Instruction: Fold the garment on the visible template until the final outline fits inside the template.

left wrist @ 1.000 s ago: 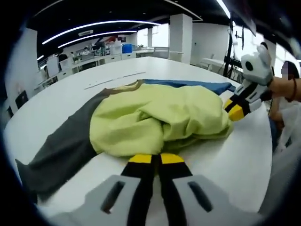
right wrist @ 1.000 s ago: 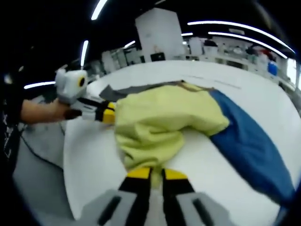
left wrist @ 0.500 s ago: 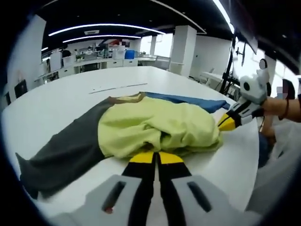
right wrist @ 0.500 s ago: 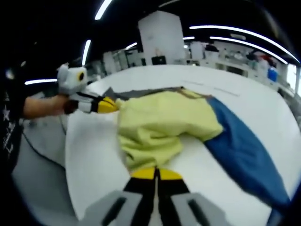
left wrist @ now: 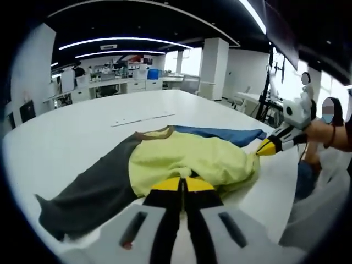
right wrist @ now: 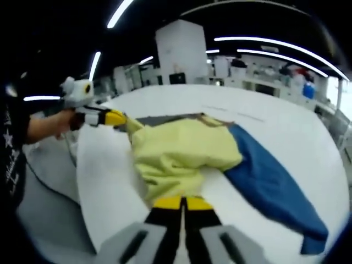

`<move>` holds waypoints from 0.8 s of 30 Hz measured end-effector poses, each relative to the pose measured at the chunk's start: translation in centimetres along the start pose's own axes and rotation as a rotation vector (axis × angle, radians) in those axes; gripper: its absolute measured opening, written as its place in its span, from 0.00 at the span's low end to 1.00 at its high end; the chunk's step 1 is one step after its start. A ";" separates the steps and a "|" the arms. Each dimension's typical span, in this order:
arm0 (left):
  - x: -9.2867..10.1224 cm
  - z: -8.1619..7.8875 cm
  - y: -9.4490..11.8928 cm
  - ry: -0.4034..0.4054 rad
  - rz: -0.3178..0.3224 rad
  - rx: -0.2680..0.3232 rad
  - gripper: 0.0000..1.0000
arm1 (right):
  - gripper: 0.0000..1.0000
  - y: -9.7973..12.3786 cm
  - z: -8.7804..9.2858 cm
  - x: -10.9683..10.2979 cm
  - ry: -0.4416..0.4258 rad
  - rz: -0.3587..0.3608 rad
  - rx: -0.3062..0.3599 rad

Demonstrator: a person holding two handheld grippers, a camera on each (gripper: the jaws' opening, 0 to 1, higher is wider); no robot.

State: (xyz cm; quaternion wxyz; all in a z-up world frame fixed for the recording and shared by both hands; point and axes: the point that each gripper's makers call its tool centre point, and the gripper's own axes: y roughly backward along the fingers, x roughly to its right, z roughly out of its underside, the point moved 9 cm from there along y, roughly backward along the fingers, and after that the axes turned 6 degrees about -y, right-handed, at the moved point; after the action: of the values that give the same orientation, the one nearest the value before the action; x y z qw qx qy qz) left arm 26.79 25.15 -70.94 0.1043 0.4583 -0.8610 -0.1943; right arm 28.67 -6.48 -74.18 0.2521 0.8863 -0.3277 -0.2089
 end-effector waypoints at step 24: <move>-2.4 3.6 3.0 0.105 -0.113 -0.118 0.00 | 0.00 3.6 5.3 -1.7 -0.061 0.137 -0.118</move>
State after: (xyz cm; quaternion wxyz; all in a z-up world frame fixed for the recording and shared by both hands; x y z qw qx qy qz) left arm 24.60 29.53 -72.86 0.1651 0.5087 -0.8142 -0.2261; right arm 22.99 -9.31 -75.89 0.3076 0.8385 -0.3821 -0.2370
